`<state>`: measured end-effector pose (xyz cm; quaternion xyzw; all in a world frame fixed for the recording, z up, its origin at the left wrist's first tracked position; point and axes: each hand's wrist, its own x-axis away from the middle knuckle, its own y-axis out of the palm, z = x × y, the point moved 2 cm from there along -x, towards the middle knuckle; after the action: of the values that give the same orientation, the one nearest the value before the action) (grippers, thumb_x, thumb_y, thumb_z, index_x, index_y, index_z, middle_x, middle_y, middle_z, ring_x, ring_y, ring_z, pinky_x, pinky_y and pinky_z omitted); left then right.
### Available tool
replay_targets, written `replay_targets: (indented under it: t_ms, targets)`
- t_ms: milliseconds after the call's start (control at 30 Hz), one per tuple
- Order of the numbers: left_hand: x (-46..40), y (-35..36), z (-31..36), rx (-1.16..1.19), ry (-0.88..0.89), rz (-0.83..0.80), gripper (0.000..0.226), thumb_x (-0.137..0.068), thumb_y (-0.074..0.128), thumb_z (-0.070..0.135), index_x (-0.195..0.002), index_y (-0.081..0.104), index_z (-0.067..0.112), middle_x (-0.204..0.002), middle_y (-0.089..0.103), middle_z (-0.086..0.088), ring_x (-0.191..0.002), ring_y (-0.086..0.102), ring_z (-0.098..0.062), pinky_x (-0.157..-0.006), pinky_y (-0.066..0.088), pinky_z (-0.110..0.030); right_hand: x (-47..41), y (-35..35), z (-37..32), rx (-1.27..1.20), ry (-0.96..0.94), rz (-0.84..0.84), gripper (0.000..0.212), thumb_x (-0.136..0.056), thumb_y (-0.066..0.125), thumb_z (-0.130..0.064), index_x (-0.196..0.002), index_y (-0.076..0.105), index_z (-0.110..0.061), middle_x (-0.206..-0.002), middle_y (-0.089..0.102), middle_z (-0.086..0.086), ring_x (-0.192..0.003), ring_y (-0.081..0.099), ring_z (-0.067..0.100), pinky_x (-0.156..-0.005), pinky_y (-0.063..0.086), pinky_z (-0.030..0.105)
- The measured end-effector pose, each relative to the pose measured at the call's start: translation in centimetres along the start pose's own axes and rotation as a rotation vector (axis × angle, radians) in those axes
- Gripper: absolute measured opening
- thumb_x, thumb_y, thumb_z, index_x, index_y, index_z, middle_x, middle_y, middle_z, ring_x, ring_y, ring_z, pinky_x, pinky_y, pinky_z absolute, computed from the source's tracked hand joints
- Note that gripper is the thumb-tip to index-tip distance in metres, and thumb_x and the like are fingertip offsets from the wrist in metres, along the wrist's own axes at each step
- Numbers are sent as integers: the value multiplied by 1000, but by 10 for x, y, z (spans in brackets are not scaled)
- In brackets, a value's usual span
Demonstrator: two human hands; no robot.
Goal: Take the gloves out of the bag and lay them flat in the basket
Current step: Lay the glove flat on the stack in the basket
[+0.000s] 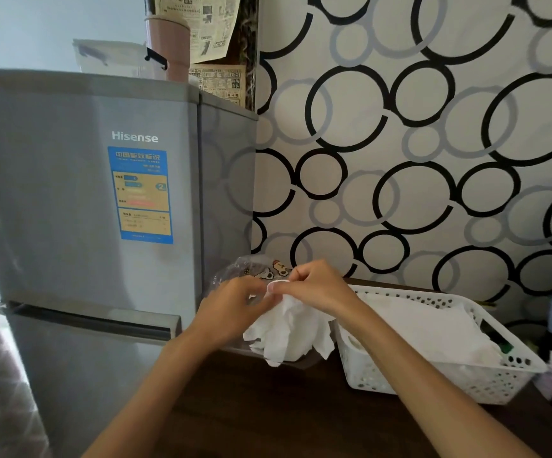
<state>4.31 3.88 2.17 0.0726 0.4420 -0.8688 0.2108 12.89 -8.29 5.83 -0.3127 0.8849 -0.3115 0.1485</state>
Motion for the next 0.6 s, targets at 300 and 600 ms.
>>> replay_targets:
  t_ms: [300, 600]
  targets:
    - [6, 5, -16, 287, -110, -1, 31, -95, 50, 35, -84, 69, 13, -83, 67, -7, -83, 63, -29, -82, 50, -45, 13, -6, 25, 127, -143, -94, 56, -74, 78, -28, -123, 53, -27, -113, 54, -12, -91, 51, -2, -76, 42, 17]
    - [7, 10, -20, 766, -324, 66, 22, -99, 44, 12, -96, 66, 12, -94, 71, -5, -78, 68, -3, -63, 50, -14, 3, 12, 39, 291, -262, 100, 20, -75, 76, -38, -86, 67, -24, -80, 57, -14, -71, 50, 0, -58, 34, 20]
